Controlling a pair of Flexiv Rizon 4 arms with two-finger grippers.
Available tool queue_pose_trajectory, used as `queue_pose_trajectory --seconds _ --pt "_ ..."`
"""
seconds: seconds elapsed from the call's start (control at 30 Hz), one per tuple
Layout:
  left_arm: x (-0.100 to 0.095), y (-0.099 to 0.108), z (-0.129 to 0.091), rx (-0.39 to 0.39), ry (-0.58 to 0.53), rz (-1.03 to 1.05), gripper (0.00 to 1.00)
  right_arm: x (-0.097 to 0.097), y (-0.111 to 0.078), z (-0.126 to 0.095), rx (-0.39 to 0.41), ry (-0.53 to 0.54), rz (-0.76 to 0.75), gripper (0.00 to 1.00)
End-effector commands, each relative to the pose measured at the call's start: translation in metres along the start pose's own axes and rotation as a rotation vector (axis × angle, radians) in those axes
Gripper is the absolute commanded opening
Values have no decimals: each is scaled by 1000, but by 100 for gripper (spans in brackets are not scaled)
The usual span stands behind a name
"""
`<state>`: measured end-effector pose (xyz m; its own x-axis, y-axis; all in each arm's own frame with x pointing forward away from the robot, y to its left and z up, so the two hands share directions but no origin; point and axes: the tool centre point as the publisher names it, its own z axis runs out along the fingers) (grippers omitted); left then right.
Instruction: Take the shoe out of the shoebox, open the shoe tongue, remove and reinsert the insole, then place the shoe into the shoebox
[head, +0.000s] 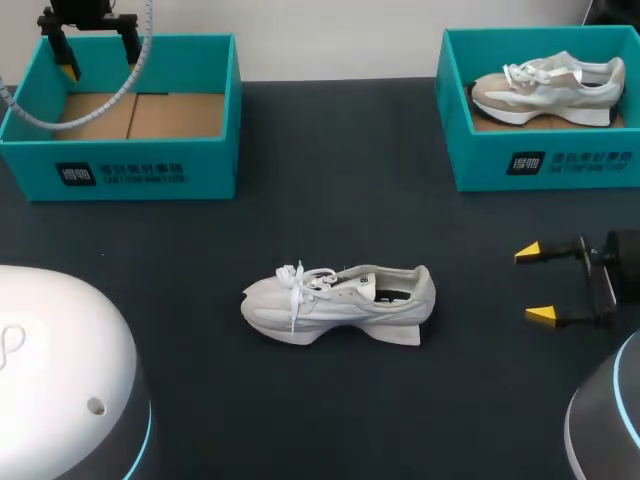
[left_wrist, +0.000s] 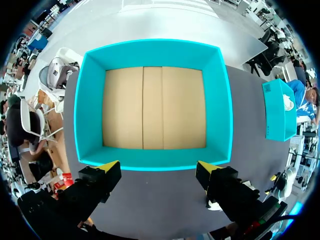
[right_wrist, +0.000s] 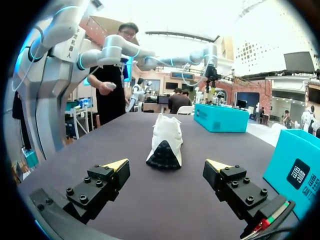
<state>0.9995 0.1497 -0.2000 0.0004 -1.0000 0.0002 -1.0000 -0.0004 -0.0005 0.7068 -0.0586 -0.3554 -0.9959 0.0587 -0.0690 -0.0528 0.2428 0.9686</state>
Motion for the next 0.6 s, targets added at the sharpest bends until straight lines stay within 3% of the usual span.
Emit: queue_pose_trajectory --seconds 0.03,0.27,0.6 --pt "0 0 0 0 0 0 100 5 -2 10 33 -39 19 100" --pt "0 0 0 0 0 0 100 11 -13 29 65 -114 48 100" --pt "0 0 0 0 0 0 100 16 -16 69 98 -55 48 100"
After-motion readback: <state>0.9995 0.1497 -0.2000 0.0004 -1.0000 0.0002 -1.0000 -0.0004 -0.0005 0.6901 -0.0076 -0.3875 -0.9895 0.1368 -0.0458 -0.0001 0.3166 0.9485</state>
